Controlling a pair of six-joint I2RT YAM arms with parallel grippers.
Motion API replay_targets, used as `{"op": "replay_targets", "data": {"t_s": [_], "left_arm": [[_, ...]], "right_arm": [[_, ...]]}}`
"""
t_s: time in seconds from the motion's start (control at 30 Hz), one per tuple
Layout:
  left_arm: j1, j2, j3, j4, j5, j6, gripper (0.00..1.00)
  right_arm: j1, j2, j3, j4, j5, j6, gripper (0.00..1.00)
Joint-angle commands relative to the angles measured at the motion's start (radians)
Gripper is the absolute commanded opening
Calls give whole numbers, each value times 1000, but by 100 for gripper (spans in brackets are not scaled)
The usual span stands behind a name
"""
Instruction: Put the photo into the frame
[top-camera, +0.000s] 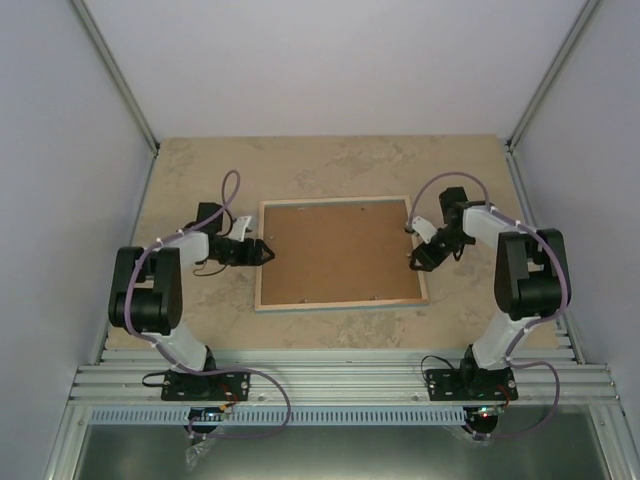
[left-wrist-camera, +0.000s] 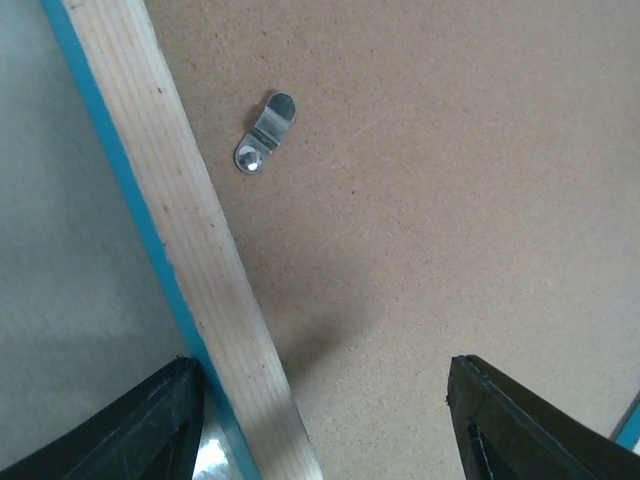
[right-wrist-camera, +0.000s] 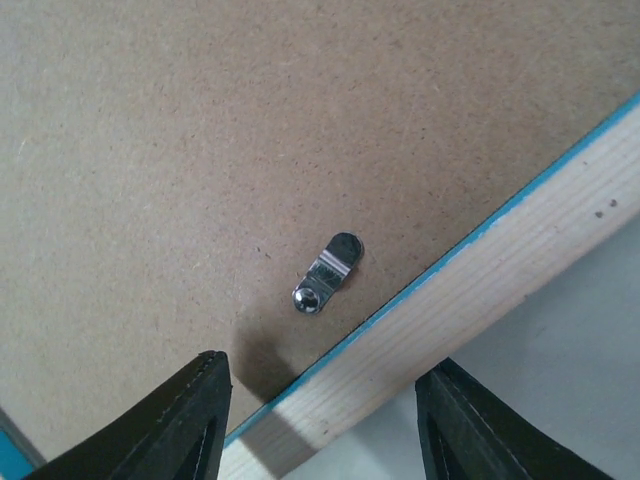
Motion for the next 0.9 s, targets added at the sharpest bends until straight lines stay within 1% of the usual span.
{"op": "replay_targets", "data": {"t_s": [0.0,0.1,0.17,0.27,0.33,0.43,0.5,0.57,0.67,0.77,0.87], "left_arm": [[-52,-56,-15,-53,41,39,69],[-43,-125,11,-60,-4,35,74],[-43,-187,24,-36,-74,47,78],[-44,-241,52,-3,-172,121,82],[-44,-221,90,-25,-210,177,80],[-44,-148,159,-75,-280,152,74],[-45,-135,168,-63,-326,107,72],[-47,-133,158,-43,-351,78,74],[-56,-108,143,-27,-341,43,76],[-84,-64,146,-31,-367,26,76],[-99,-14,163,-34,-411,8,77]], "right_arm": [[19,-73,-45,-117,-89,-121,55],[-9,-92,-1,-128,-76,-137,62],[-25,-77,83,-129,-81,-142,66],[-30,-42,221,-130,-171,-127,67],[-16,-15,292,-127,-263,-109,67],[45,32,352,-57,-324,-5,61],[98,66,370,4,-340,53,56],[146,90,372,68,-360,113,52],[219,127,363,179,-394,203,44],[282,182,368,291,-377,287,35],[334,245,375,361,-343,336,26]]}}
